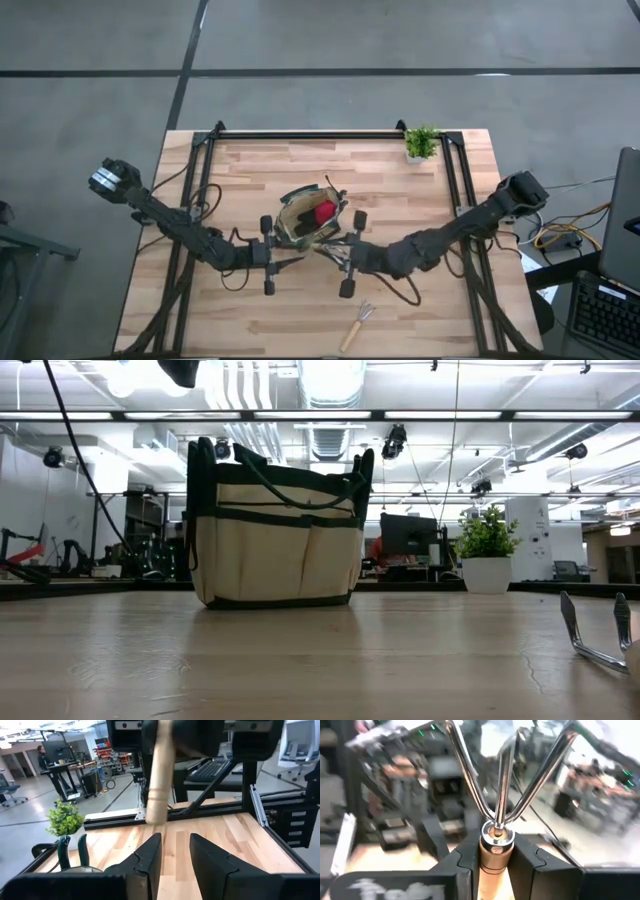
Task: Pick & Place Garden tools in Gardening bag
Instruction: Put the top brown hand rake into the brown gardening bag
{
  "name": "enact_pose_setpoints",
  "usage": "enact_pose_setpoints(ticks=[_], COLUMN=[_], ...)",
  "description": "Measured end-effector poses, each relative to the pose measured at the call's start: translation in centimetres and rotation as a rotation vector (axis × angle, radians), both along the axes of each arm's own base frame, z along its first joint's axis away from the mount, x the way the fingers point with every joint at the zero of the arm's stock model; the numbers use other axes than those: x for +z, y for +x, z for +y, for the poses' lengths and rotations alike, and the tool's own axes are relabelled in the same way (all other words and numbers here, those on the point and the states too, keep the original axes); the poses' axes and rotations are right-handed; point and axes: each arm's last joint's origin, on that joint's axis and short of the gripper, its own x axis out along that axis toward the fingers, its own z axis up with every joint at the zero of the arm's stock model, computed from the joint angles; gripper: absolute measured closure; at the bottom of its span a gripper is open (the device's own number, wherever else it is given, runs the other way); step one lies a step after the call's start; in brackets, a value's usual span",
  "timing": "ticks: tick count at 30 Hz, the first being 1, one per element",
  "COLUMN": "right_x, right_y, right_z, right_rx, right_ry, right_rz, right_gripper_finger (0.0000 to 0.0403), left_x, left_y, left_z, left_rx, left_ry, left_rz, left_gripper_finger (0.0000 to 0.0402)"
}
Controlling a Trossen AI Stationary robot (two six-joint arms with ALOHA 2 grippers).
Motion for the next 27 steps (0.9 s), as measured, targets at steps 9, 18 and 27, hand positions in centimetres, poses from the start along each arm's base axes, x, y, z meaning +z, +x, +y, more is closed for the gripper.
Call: enact_pose_setpoints(ticks=[9, 18, 27], right_x=[-3.1, -8.0, -11.5], right_y=[-2.3, -3.9, -2.9], right_z=[0.5, -1.0, -4.1], right_rx=[-0.150, -0.332, -0.389], right_ry=[0.093, 0.104, 0.145], right_rz=[0.143, 0.178, 0.195], right_gripper_finger=[0.0340, 0.0340, 0.0340], left_x=[0.1, 0.1, 0.1], left_y=[0.0, 0.0, 0.0], left_z=[0.0, 0.1, 0.1], left_rx=[0.000, 0.001, 0.001], left_ry=[0.000, -0.002, 0.009], left_rz=[-0.002, -0.003, -0.002], left_gripper_finger=[0.0296, 0.0296, 0.0296])
